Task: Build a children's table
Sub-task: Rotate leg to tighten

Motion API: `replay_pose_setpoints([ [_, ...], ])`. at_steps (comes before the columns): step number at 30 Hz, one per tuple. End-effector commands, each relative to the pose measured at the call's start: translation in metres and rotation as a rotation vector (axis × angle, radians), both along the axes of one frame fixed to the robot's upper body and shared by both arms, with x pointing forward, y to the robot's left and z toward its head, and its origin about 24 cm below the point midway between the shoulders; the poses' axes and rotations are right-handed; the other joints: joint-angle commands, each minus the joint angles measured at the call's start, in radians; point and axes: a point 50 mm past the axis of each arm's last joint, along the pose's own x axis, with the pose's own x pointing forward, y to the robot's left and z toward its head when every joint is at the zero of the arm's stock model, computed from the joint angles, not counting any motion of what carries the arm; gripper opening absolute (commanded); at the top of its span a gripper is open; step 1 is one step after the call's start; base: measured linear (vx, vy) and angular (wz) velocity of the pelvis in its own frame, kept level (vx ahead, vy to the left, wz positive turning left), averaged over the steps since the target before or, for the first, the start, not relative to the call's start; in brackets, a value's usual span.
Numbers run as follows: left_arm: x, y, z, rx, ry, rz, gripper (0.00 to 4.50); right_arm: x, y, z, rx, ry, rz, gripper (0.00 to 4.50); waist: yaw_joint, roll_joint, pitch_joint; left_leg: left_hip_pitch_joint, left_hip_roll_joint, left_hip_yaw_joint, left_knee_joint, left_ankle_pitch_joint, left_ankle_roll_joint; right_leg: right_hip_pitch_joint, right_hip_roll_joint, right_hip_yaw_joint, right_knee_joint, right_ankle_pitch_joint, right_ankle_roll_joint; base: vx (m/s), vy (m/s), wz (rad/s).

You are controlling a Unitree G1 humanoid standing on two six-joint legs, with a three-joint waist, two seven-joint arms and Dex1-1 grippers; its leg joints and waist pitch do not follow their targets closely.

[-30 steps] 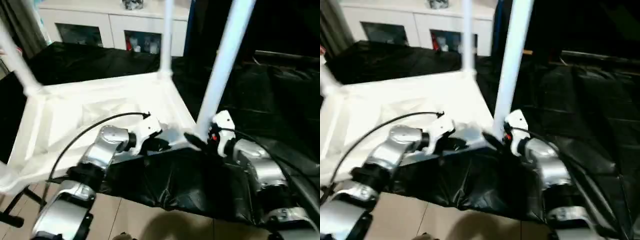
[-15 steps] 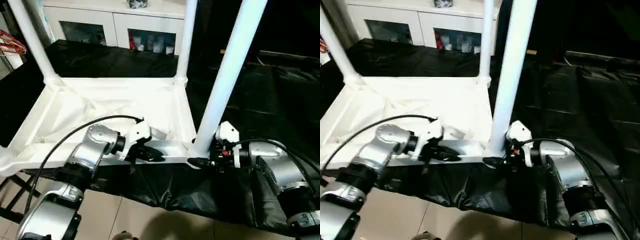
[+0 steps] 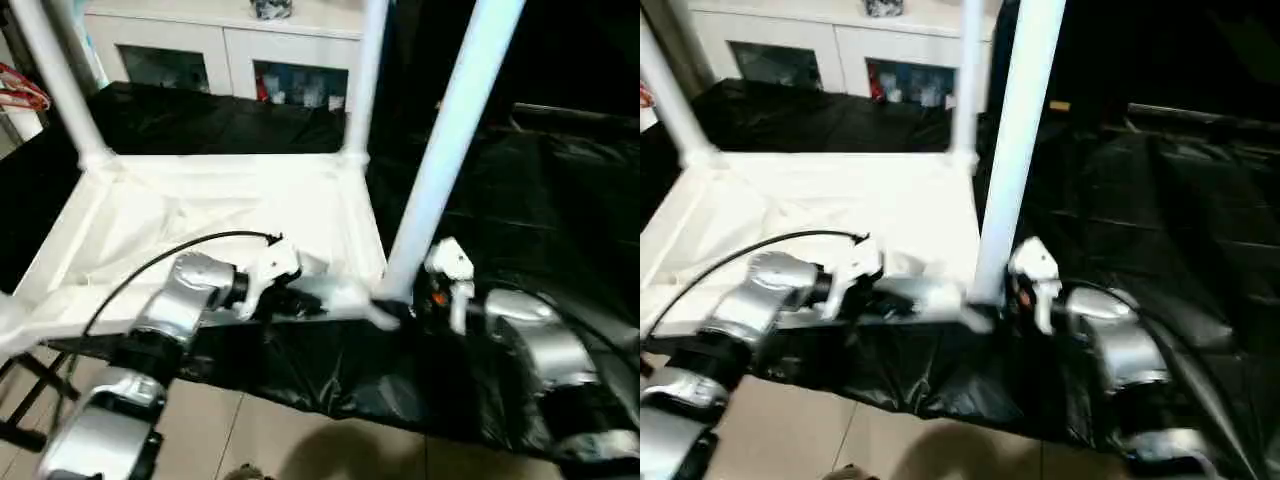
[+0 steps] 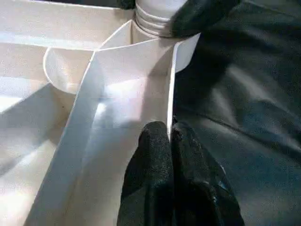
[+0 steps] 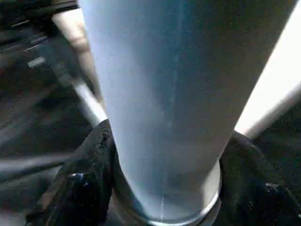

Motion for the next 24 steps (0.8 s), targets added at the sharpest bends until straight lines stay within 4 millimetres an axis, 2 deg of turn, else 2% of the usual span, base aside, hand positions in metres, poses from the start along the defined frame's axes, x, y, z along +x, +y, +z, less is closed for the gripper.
replay_pose_setpoints([
  [1, 0.012, -0.032, 0.008, -0.029, -0.071, 0.097, 0.00, -0.002, 0.048, -0.011, 0.023, 0.025, 0.039, 2.64, -0.008, -0.009, -0.050, 0.014, 0.065, -0.038, -0.078, -0.185, 0.022, 0.038, -0.115, 0.066, -0.107, -0.436, -0.121, 0.000, 0.000, 0.00],
  [2, 0.014, -0.035, 0.007, -0.020, -0.081, 0.127, 0.00, 0.001, 0.053, -0.012, 0.023, 0.023, 0.000, 2.64, -0.010, -0.010, -0.049, 0.013, 0.065, -0.040, -0.080, -0.190, 0.021, 0.041, -0.117, 0.065, -0.110, -0.448, -0.116, 0.000, 0.000, 0.00],
  [3, 0.015, -0.041, 0.006, -0.024, -0.081, 0.158, 0.00, 0.004, 0.061, -0.013, 0.020, 0.024, -0.054, 2.64, -0.011, -0.005, -0.051, 0.013, 0.065, -0.040, -0.079, -0.185, 0.024, 0.041, -0.118, 0.068, -0.111, -0.447, -0.109, 0.000, 0.000, 0.00],
  [4, 0.015, -0.050, 0.006, -0.037, -0.077, 0.186, 0.00, 0.007, 0.073, -0.013, 0.023, 0.023, -0.102, 2.64, -0.016, -0.004, -0.048, 0.015, 0.067, -0.041, -0.081, -0.202, 0.021, 0.036, -0.117, 0.067, -0.112, -0.455, -0.113, 0.000, 0.000, 0.00],
  [6, 0.014, -0.059, 0.005, -0.052, -0.077, 0.195, 0.00, 0.010, 0.084, -0.010, 0.032, 0.003, -0.121, 2.64, -0.019, -0.005, -0.050, 0.012, 0.066, -0.044, -0.082, -0.201, 0.015, 0.041, -0.119, 0.066, -0.111, -0.456, -0.110, 0.000, 0.000, 0.00],
  [8, 0.012, -0.063, 0.005, -0.059, -0.081, 0.180, 0.00, 0.010, 0.087, -0.008, 0.040, -0.010, -0.113, 2.64, -0.016, -0.004, -0.052, 0.013, 0.067, -0.041, -0.080, -0.191, 0.026, 0.041, -0.118, 0.070, -0.110, -0.423, -0.110, 0.000, 0.000, 0.00],
  [9, 0.011, -0.065, 0.006, -0.067, -0.085, 0.163, 0.00, 0.011, 0.087, -0.006, 0.060, -0.005, -0.108, 3.19, -0.017, -0.004, -0.053, 0.010, 0.069, -0.041, -0.082, -0.182, 0.034, 0.042, -0.116, 0.071, -0.104, -0.382, -0.118, 0.000, 0.000, 0.00],
  [10, 0.010, -0.065, 0.006, -0.069, -0.085, 0.158, 0.00, 0.011, 0.086, -0.006, 0.065, -0.003, -0.107, 3.33, -0.018, -0.006, -0.052, 0.008, 0.069, -0.042, -0.083, -0.181, 0.036, 0.044, -0.116, 0.070, -0.102, -0.369, -0.122, 0.000, 0.000, 0.00],
  [16, 0.006, -0.053, 0.008, -0.080, -0.085, 0.065, 0.00, 0.015, 0.064, 0.001, 0.033, -0.052, -0.076, 3.73, -0.015, -0.005, -0.059, 0.004, 0.071, -0.039, -0.079, -0.136, 0.052, 0.050, -0.119, 0.072, -0.085, -0.254, -0.159, 0.000, 0.000, 0.00],
  [19, 0.003, -0.041, 0.008, -0.079, -0.064, 0.009, 0.00, 0.015, 0.047, 0.005, -0.009, -0.078, 0.002, 3.73, -0.015, -0.006, -0.065, -0.004, 0.070, -0.035, -0.070, -0.063, 0.086, 0.055, -0.115, 0.072, -0.065, -0.089, -0.200, 0.000, 0.000, 0.00],
  [22, 0.000, -0.033, 0.010, -0.077, -0.051, -0.047, 0.00, 0.012, 0.035, 0.008, -0.020, -0.080, 0.073, 3.73, -0.011, -0.009, -0.064, -0.007, 0.067, -0.032, -0.066, -0.069, 0.106, 0.059, -0.116, 0.070, -0.064, -0.081, -0.208, 0.000, 0.000, 0.00],
  [24, -0.001, -0.028, 0.013, -0.082, -0.051, -0.088, 0.00, 0.007, 0.028, 0.010, -0.033, -0.074, 0.158, 3.73, -0.008, -0.009, -0.062, -0.007, 0.071, -0.030, -0.066, -0.081, 0.112, 0.056, -0.113, 0.069, -0.067, -0.117, -0.201, 0.000, 0.000, 0.00],
])
